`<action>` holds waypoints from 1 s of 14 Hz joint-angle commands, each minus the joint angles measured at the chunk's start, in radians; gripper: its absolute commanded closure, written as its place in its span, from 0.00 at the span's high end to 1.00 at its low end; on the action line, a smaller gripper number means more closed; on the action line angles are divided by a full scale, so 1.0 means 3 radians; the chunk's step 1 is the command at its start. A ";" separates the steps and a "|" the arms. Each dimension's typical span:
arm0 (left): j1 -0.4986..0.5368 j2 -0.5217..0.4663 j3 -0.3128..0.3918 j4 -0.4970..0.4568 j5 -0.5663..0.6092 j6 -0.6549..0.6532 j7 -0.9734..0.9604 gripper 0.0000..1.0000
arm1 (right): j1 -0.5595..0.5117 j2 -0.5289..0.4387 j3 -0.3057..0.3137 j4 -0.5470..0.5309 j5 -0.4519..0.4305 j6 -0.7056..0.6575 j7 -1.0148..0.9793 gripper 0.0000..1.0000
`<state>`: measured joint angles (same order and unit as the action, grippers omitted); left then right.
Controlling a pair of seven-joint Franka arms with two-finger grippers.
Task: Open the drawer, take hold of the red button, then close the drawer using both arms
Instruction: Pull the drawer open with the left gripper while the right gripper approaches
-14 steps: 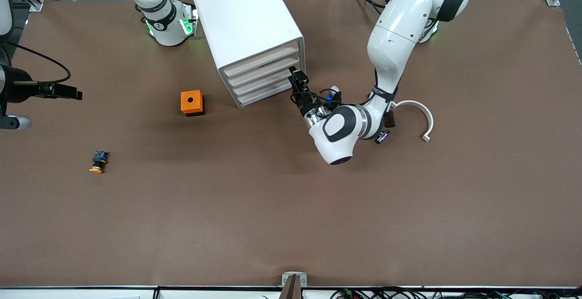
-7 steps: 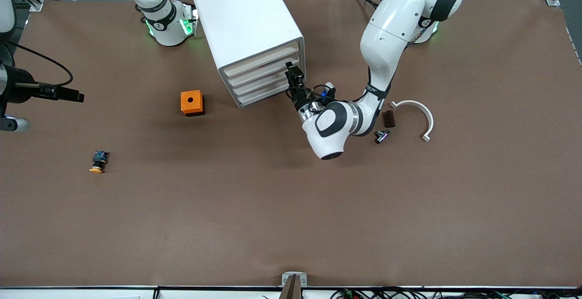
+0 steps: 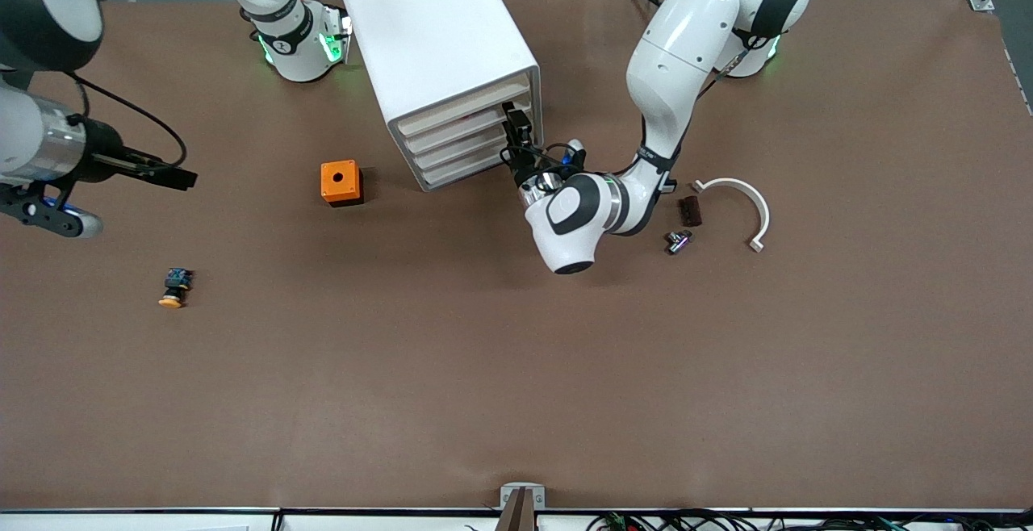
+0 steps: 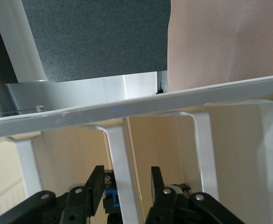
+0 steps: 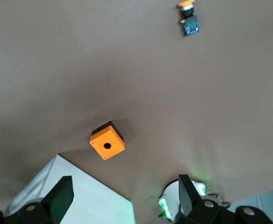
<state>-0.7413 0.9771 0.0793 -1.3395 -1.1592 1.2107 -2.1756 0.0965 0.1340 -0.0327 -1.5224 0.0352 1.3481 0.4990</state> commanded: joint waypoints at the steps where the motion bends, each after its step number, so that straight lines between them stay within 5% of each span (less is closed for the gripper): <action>1: -0.0050 0.0016 0.0022 -0.0019 -0.0042 -0.0042 -0.0116 0.45 | 0.0235 -0.0053 -0.0014 -0.0038 0.0031 -0.0025 0.0514 1.00; 9: -0.0075 0.0016 0.0022 -0.0035 -0.0042 -0.0057 -0.0157 0.01 | 0.0659 -0.0038 -0.0014 -0.0090 0.0031 0.0082 0.1184 1.00; 14: -0.0019 -0.0015 0.0022 -0.0019 -0.0073 -0.0057 -0.0167 0.00 | 0.0941 -0.0033 -0.0014 -0.0166 0.0031 0.0231 0.1573 1.00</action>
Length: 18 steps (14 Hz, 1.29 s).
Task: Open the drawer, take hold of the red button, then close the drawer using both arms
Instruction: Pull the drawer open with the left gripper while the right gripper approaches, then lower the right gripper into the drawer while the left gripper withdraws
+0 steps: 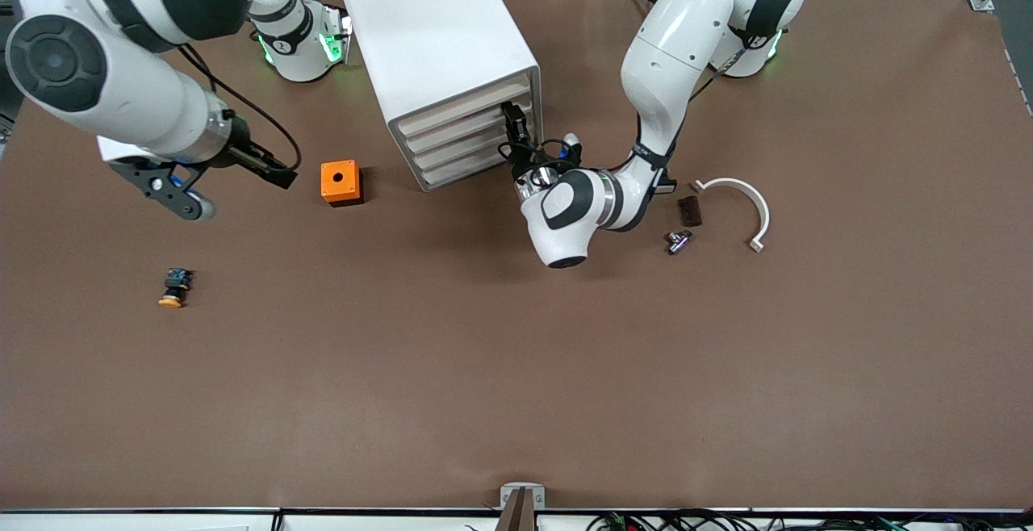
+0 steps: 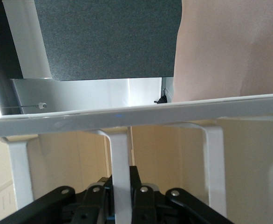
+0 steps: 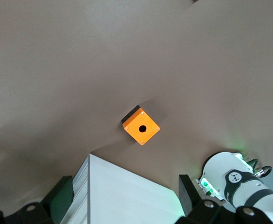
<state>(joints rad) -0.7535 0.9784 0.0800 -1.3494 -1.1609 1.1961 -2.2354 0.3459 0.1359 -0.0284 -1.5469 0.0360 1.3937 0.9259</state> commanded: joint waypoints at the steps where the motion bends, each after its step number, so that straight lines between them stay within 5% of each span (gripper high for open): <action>1: 0.0062 -0.0025 0.0025 0.0014 -0.0073 -0.0009 0.0032 0.00 | 0.0146 -0.0039 -0.0028 -0.0085 0.0033 0.0114 0.0242 1.00; 10: 0.0481 -0.0040 0.0040 0.0054 -0.0068 -0.0009 0.0027 0.00 | 0.0427 -0.0029 -0.0028 -0.0095 0.0233 0.0497 0.0527 1.00; 18: 0.0722 -0.0096 0.0045 0.0070 -0.0062 -0.0004 0.0032 0.03 | 0.1066 0.0165 -0.0033 -0.0100 0.0228 0.0759 0.1259 1.00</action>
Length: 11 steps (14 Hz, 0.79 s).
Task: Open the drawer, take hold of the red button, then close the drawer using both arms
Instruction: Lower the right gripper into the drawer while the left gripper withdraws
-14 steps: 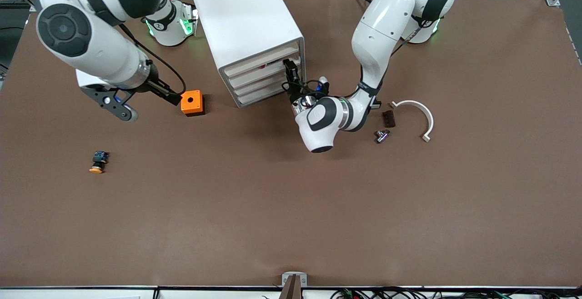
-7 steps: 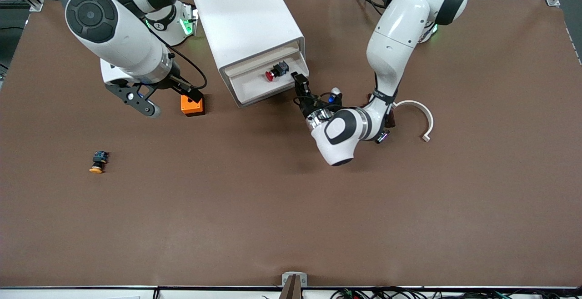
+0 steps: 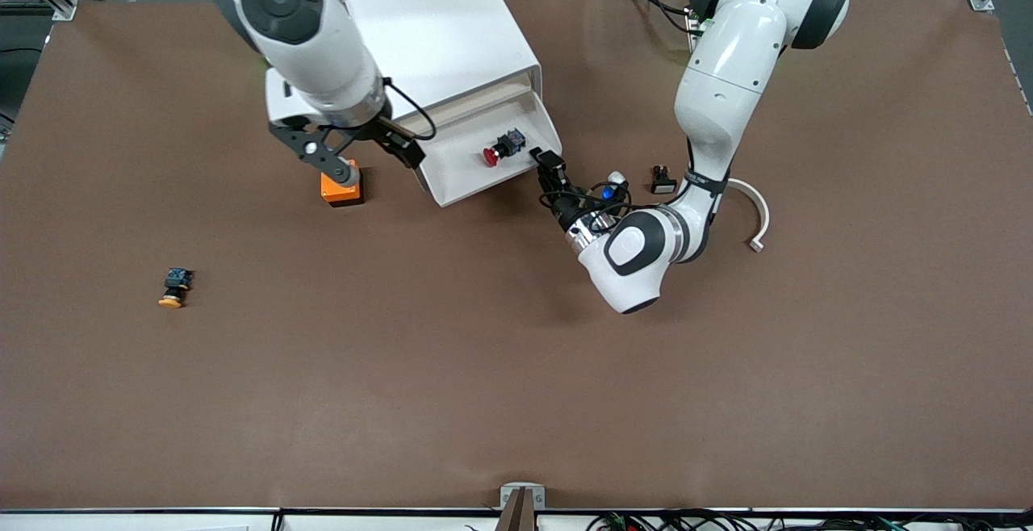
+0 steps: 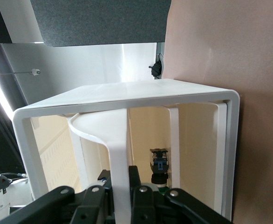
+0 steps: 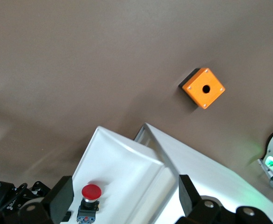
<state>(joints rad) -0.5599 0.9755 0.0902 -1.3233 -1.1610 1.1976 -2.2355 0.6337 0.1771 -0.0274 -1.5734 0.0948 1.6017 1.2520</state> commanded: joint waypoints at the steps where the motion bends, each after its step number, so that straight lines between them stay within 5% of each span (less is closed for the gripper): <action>1: 0.0102 -0.0087 0.0011 -0.0017 -0.0062 -0.0009 0.0032 0.03 | 0.0173 0.0049 -0.0036 -0.0007 0.0032 0.0076 0.0239 1.00; 7: 0.0159 -0.0087 0.0011 -0.0002 -0.0067 0.0012 0.0037 0.08 | 0.0408 0.0059 -0.0036 -0.0012 0.0032 0.0219 0.0632 1.00; 8: 0.0159 -0.0087 0.0011 -0.0002 -0.0067 0.0012 0.0042 0.12 | 0.0464 0.0100 -0.0036 -0.0007 0.0032 0.0280 0.0699 1.00; 11: 0.0138 -0.0071 0.0011 -0.0002 -0.0067 0.0027 0.0048 0.47 | 0.0613 0.0197 -0.0036 -0.0007 0.0001 0.0484 0.0919 1.00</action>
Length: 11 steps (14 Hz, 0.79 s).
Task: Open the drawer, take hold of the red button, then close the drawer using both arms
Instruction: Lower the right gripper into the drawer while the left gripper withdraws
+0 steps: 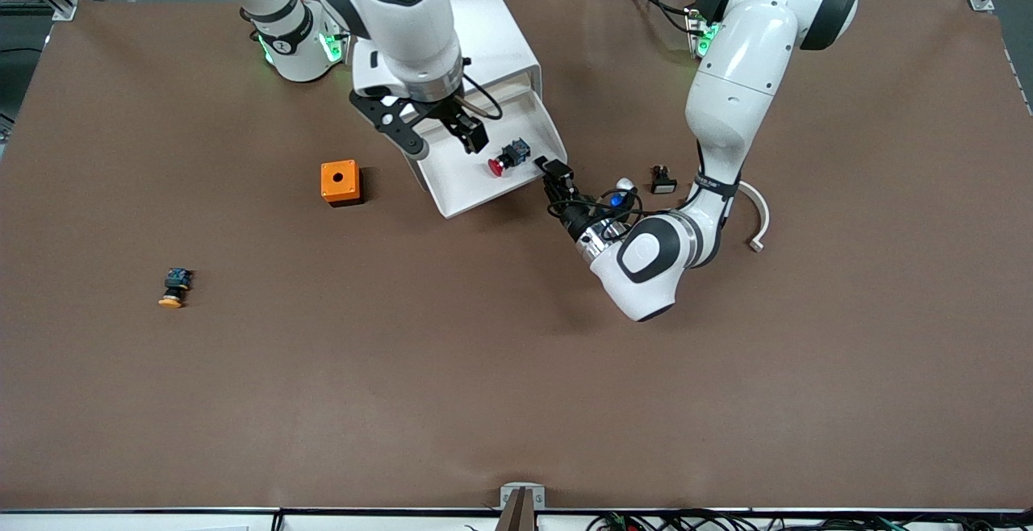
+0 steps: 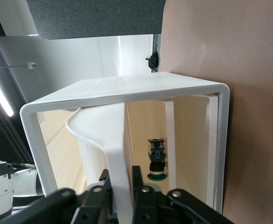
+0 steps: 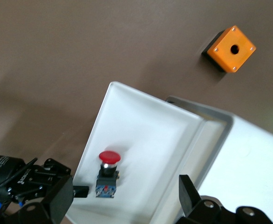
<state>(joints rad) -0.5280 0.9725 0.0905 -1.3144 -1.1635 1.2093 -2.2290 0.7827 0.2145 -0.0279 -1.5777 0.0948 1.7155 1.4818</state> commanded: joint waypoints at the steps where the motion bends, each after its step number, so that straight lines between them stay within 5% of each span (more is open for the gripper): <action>1: 0.0027 -0.0061 0.0010 -0.0031 -0.0059 -0.0002 0.0031 0.65 | 0.0152 0.0098 -0.0035 0.0008 -0.0004 0.0151 0.0204 1.00; 2: 0.0027 -0.0061 0.0010 -0.0031 -0.0059 0.0018 0.0041 1.00 | 0.0177 0.0133 -0.0035 0.0008 -0.0009 0.0212 0.0245 1.00; 6: 0.0062 -0.0071 0.0010 0.0025 -0.0059 0.0034 0.0092 1.00 | 0.0290 0.0287 -0.0040 0.0018 -0.0025 0.0366 0.0383 1.00; 11: 0.0328 -0.0138 0.0015 0.0234 -0.0028 0.0029 0.0939 1.00 | 0.0367 0.0440 -0.0040 0.0033 -0.0075 0.0473 0.0470 1.00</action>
<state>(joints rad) -0.4615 0.9571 0.0926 -1.2512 -1.1648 1.2164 -2.0431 0.8741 0.3318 -0.0286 -1.5817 0.0918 1.8485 1.5897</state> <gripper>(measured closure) 0.000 0.000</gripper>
